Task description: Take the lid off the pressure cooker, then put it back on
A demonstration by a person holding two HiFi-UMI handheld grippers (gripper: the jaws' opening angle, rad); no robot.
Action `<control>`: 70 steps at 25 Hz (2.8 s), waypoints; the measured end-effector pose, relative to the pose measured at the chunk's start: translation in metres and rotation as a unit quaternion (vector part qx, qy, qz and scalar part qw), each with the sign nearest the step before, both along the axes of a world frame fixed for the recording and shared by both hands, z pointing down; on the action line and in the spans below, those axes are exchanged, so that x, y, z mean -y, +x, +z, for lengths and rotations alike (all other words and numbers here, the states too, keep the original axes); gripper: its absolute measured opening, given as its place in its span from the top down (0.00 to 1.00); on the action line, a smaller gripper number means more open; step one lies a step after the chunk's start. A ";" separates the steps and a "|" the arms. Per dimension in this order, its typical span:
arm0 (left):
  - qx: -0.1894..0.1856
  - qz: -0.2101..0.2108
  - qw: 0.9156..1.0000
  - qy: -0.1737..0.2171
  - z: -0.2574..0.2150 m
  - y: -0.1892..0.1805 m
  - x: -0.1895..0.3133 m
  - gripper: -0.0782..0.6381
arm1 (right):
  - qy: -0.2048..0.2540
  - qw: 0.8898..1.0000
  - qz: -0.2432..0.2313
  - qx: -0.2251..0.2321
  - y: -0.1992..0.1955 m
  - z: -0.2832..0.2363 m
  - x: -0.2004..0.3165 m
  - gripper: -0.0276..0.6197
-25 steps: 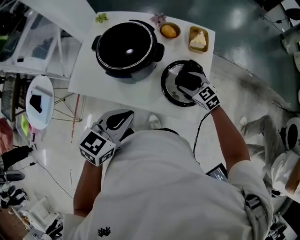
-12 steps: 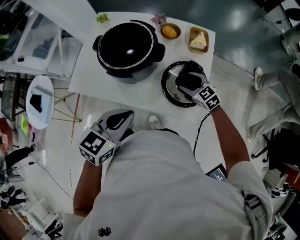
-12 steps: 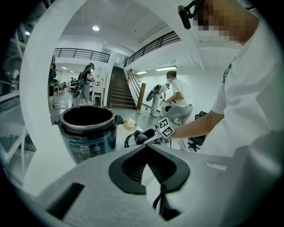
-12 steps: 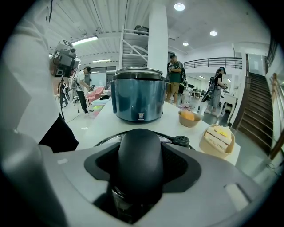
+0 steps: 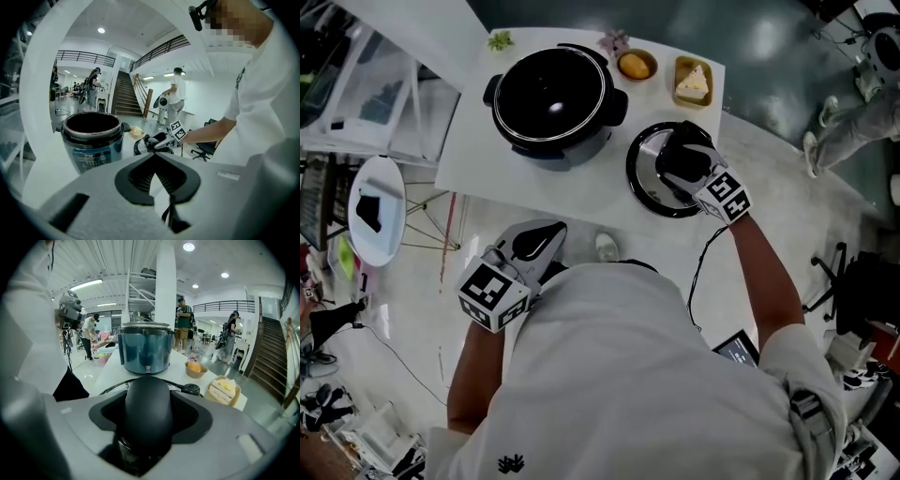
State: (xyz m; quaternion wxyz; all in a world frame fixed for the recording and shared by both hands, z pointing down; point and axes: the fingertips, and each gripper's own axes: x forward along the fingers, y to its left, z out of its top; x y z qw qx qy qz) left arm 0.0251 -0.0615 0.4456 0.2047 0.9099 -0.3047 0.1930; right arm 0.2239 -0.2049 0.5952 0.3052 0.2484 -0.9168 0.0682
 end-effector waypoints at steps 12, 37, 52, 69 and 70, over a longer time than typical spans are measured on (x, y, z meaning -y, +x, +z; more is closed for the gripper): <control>-0.024 0.032 0.999 0.012 -0.007 -0.026 0.014 0.88 | -0.010 1.000 0.012 0.011 0.017 -0.091 -0.012 0.51; -0.065 0.040 0.997 0.031 -0.012 -0.131 0.038 0.88 | 0.041 0.999 -0.012 0.027 -0.092 -0.236 0.029 0.51; -0.076 0.010 0.996 0.038 -0.015 -0.192 0.040 0.88 | 0.038 0.995 -0.083 0.032 -0.219 -0.232 0.072 0.51; -0.073 -0.026 0.996 0.037 -0.013 -0.242 0.034 0.88 | 0.030 0.994 -0.105 0.014 -0.272 -0.210 0.096 0.51; -0.073 -0.026 0.996 0.037 -0.013 -0.243 0.034 0.88 | 0.029 0.994 -0.106 0.013 -0.273 -0.208 0.097 0.51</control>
